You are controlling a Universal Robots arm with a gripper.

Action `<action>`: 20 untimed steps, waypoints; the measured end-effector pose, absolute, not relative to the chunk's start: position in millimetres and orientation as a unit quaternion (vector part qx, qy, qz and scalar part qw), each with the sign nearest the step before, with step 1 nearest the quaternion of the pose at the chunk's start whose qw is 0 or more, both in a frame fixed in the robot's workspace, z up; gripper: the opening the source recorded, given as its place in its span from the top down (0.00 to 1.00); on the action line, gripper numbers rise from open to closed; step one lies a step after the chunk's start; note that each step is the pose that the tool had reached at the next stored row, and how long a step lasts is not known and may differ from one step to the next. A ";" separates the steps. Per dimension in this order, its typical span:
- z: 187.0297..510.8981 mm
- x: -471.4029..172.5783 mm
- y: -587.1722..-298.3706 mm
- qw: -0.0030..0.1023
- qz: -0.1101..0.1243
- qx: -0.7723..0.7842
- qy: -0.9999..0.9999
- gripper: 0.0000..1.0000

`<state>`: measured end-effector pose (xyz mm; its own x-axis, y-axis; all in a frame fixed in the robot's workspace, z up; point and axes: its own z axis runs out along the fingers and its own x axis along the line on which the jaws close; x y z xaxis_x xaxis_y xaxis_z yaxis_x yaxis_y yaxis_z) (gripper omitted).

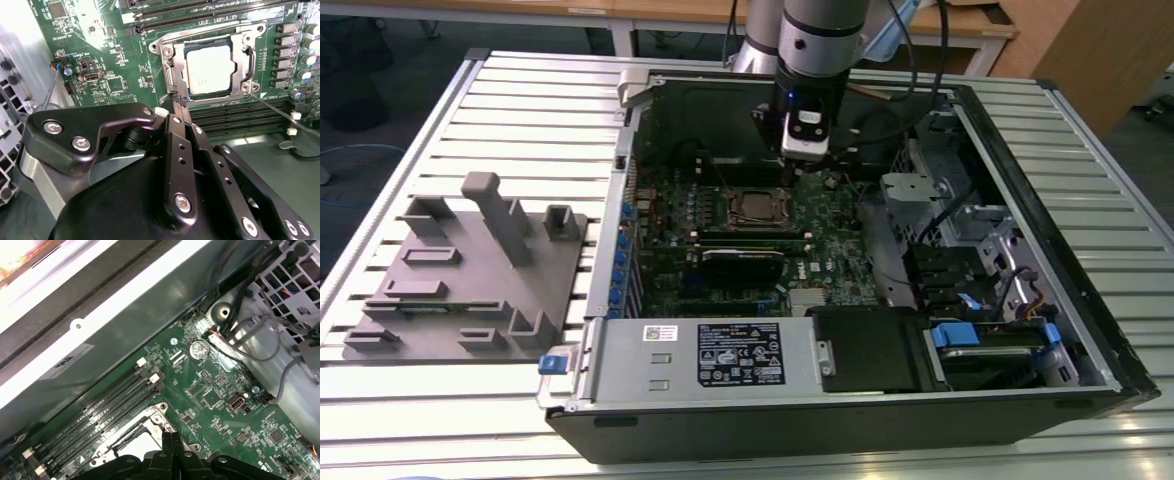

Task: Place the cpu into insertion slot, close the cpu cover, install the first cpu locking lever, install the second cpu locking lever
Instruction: 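Close the cpu cover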

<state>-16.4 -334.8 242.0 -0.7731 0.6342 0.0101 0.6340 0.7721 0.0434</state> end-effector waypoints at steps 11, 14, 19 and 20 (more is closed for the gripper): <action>242.0 -16.4 -334.8 0.002 0.022 0.292 0.956 0.89; 242.0 -16.4 -334.8 0.001 0.022 0.281 0.959 0.89; 242.0 -16.4 -334.8 0.001 0.022 0.264 0.964 0.89; 242.0 -16.4 -334.8 0.001 0.022 0.261 0.965 0.89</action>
